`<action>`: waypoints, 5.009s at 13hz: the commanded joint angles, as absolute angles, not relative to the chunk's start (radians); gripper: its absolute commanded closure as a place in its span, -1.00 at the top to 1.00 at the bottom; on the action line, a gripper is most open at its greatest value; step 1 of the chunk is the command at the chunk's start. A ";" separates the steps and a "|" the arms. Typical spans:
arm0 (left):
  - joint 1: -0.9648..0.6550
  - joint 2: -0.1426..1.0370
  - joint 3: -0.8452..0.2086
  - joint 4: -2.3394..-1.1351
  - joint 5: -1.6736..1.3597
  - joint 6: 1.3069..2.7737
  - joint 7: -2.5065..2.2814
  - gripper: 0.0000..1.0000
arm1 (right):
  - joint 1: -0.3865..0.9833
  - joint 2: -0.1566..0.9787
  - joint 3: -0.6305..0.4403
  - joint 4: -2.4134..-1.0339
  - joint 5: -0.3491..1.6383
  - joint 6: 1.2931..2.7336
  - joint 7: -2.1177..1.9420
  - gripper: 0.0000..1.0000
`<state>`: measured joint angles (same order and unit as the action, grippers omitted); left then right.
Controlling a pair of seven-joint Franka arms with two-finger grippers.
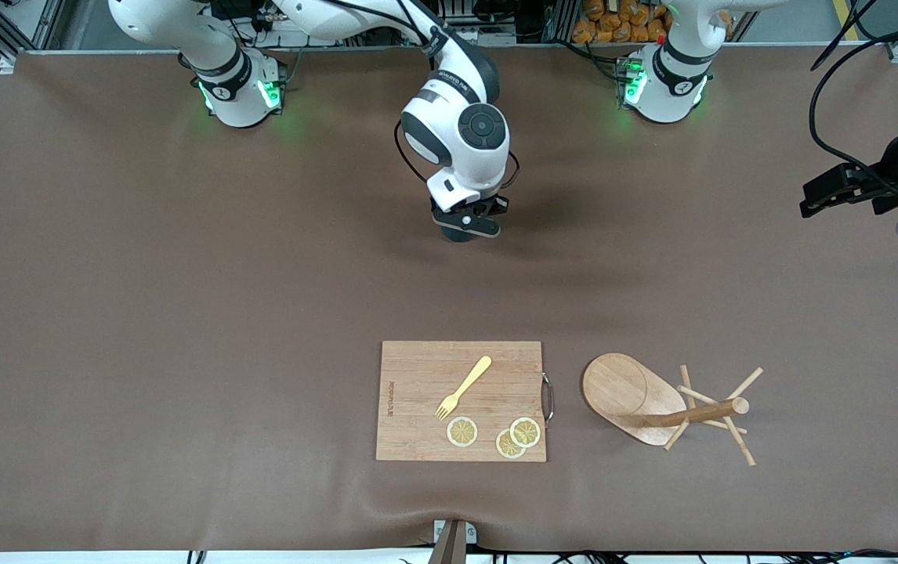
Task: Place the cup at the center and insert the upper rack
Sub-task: 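Lower the teal mug onto the table and open the right gripper, then withdraw the right gripper from the mug back to its side, then move the left gripper over the teal mug at the center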
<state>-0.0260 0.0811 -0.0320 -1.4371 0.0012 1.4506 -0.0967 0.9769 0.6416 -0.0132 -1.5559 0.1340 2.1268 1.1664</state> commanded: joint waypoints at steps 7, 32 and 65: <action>-0.023 0.074 -0.035 -1.428 0.006 1.436 -0.087 1.00 | 0.989 0.652 -0.023 -1.529 0.132 2.138 1.167 1.00; -0.041 0.074 -0.041 -1.427 0.008 1.425 -0.087 1.00 | 0.058 0.020 -0.029 -1.635 0.130 1.603 0.117 1.00; -0.096 0.150 -0.391 -1.448 -0.193 1.791 -0.366 1.00 | 0.009 0.015 -0.031 -1.631 -0.015 1.621 0.040 1.00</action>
<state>-0.0709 0.1401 -0.3760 -1.4380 -0.1963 1.7465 -0.3207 0.0319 0.0346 -0.0482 -1.6210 -0.0021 1.6240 0.0528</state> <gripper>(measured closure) 0.000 0.000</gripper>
